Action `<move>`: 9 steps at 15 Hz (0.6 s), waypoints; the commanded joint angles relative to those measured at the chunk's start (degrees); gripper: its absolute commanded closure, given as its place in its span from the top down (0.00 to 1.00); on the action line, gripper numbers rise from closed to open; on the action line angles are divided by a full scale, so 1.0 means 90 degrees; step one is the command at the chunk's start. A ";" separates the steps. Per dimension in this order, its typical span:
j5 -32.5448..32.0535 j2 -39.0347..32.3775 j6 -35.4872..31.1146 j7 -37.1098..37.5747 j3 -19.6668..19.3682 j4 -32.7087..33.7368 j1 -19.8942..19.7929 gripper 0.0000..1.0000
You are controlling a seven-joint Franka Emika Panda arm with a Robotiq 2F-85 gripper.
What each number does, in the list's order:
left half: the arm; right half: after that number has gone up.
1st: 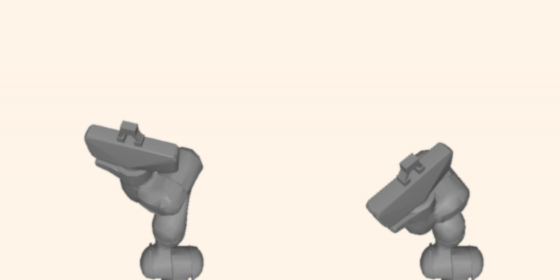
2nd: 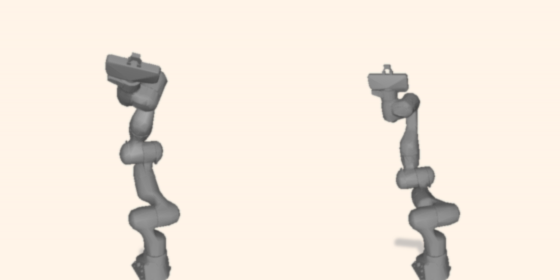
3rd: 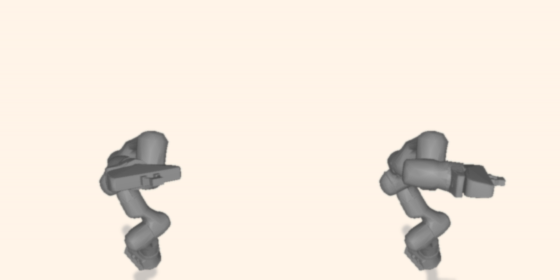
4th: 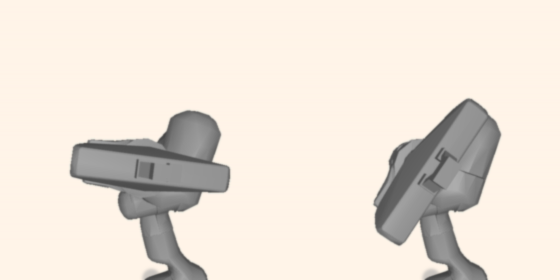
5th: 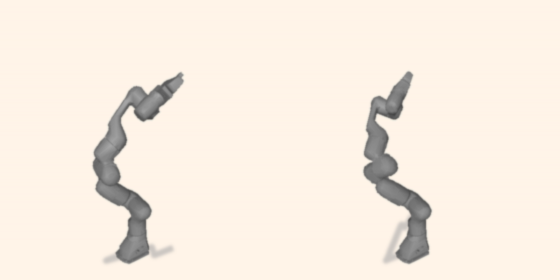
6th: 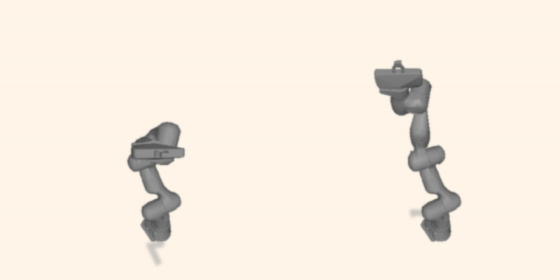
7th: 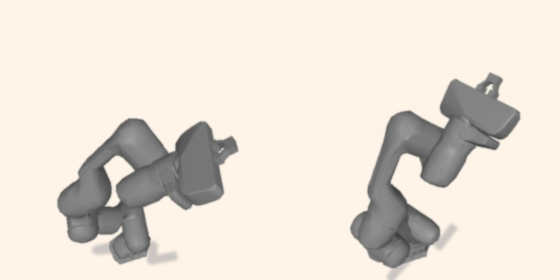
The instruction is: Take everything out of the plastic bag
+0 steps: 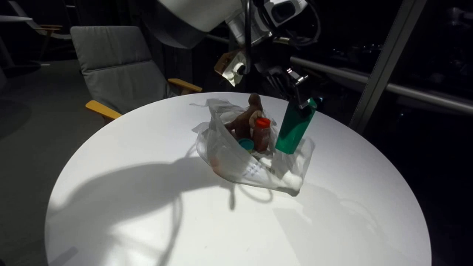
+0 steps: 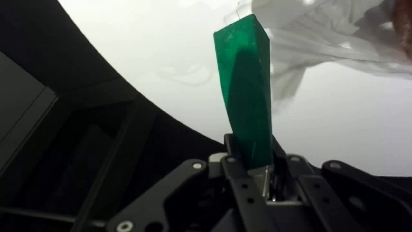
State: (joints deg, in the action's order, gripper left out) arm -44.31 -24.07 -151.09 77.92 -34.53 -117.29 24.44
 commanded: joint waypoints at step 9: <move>-0.2857 -0.0980 -0.0562 0.3398 0.0999 0.0071 -0.1158 0.06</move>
State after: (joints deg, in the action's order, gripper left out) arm -67.31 -28.04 -154.10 103.34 -24.84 -120.12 13.47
